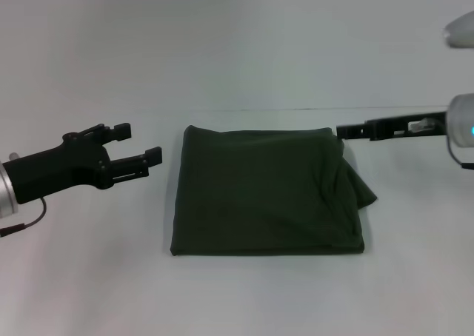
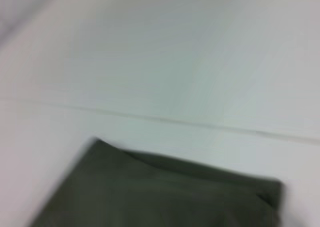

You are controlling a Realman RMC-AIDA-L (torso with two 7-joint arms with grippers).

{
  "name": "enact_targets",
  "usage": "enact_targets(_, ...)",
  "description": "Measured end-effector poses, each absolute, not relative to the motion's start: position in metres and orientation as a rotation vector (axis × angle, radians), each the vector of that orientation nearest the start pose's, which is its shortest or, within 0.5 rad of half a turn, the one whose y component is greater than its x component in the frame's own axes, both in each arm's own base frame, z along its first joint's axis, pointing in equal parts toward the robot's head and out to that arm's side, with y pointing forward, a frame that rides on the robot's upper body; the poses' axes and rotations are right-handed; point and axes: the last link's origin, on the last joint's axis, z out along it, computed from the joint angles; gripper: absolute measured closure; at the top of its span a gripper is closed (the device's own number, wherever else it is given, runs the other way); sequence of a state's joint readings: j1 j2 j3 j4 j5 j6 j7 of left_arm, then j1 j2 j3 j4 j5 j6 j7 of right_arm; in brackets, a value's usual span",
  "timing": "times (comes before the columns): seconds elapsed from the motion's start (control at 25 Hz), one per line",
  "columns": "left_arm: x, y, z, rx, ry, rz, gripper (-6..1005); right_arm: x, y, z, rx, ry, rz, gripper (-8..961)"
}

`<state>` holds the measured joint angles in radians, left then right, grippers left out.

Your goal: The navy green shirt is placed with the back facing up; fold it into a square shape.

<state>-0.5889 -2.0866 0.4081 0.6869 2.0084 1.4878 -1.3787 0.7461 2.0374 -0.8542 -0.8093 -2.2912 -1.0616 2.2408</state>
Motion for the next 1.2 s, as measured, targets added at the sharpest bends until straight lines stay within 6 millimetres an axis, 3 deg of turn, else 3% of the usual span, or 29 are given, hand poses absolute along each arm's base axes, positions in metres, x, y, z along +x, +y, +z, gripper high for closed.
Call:
enact_targets(0.16,-0.255,0.365,0.035,-2.441,-0.642,-0.870,104,0.232,0.421,0.046,-2.382,0.926,0.480,319)
enact_targets(0.36,-0.236,0.365,0.031,-2.561,-0.587,-0.936,105,0.245,0.387,0.064,-2.537,0.651,0.670,93)
enact_targets(0.48,-0.231,0.366,0.027,-2.611,-0.573,-0.929,105,0.251,0.382,0.064,-2.582,0.649,0.684,51)
enact_targets(0.92,-0.228,0.362,-0.025,-2.731,-0.570,-0.792,106,0.252,0.374,0.024,-2.732,0.604,0.607,23)
enact_targets(1.2,-0.229,0.362,-0.033,-2.730,-0.558,-0.774,104,0.250,0.375,0.015,-2.743,0.577,0.588,23)
